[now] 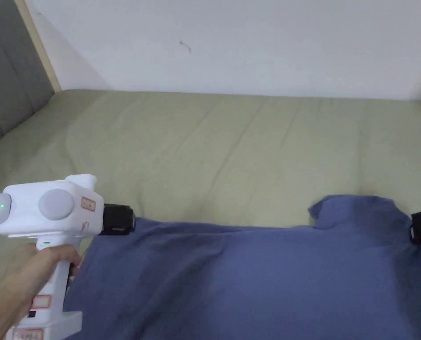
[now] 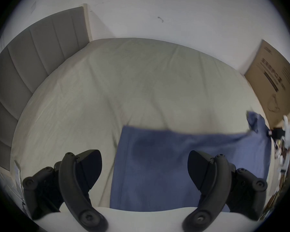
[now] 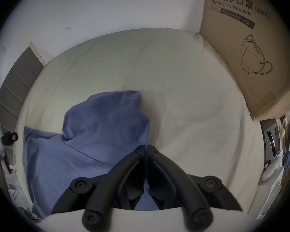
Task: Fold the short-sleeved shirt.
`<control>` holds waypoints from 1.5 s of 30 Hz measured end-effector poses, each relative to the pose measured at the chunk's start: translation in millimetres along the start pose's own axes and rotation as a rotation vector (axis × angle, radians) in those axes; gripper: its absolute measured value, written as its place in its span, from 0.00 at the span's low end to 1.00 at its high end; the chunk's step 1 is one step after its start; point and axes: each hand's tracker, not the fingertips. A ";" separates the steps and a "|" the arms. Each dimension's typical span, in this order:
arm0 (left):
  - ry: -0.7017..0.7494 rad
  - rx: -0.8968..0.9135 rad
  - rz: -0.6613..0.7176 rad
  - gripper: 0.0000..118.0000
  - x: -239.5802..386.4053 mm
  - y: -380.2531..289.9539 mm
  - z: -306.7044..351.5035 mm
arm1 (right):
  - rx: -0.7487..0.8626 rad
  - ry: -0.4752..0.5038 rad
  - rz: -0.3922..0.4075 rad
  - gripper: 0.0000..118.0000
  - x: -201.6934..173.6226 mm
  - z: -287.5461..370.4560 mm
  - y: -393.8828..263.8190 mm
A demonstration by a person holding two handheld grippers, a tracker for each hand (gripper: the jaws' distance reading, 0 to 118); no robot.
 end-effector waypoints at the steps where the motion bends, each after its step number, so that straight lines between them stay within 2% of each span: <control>1: 0.010 -0.012 -0.007 0.89 -0.5 6.4 -10.6 | 0.011 0.002 -0.007 0.02 0.5 3.2 -2.2; 3: 0.058 -0.044 0.006 0.89 -4.5 12.5 -36.9 | 0.018 0.018 0.032 0.02 0.0 7.3 -4.4; 6: 0.111 -0.099 -0.056 0.84 -6.5 13.1 -66.9 | 0.017 0.005 0.062 0.02 -0.5 5.5 -4.2; 7: 0.127 -0.128 -0.081 0.76 -2.9 10.0 -72.7 | 0.014 0.009 0.066 0.02 -0.6 5.3 -4.0; 9: 0.074 -0.105 -0.068 0.68 -2.4 3.7 -74.2 | 0.016 0.010 0.075 0.02 -0.6 3.0 -2.1; 12: 0.096 -0.100 -0.103 0.49 11.2 0.8 -68.8 | 0.017 0.007 0.069 0.02 -1.5 -1.6 0.3; 15: 0.106 -0.101 -0.156 0.38 26.2 9.4 -64.2 | 0.047 0.002 0.059 0.02 -5.2 5.1 -1.2; 16: 0.125 -0.091 -0.203 0.16 32.5 10.4 -62.6 | 0.059 0.006 0.067 0.02 -7.3 10.6 -1.9; 17: 0.161 -0.090 -0.230 0.02 37.4 10.2 -62.7 | 0.075 0.016 0.064 0.02 -7.6 16.6 -2.1; 21: 0.157 -0.109 -0.265 0.02 39.5 6.8 -39.1 | 0.094 0.037 0.051 0.02 -6.5 45.1 4.4; 26: 0.118 0.050 -0.221 0.02 26.9 23.5 33.5 | 0.155 0.076 0.007 0.02 -1.0 100.0 11.9; 27: 0.114 0.073 -0.208 0.02 34.7 21.2 66.5 | 0.169 0.076 0.017 0.02 -1.2 114.5 12.4; 34: 0.099 0.266 -0.240 0.02 34.5 37.0 200.2 | 0.316 0.087 -0.006 0.02 -0.9 237.8 9.8; 37: 0.099 0.365 -0.200 0.02 28.1 47.0 249.9 | 0.406 0.087 -0.025 0.02 0.1 299.6 6.5; 40: 0.065 0.457 -0.164 0.02 29.0 56.2 307.1 | 0.471 0.087 -0.011 0.02 1.2 361.8 3.4; 45: 0.047 0.581 -0.203 0.02 33.9 67.5 384.8 | 0.598 0.086 -0.035 0.02 -0.2 446.0 7.3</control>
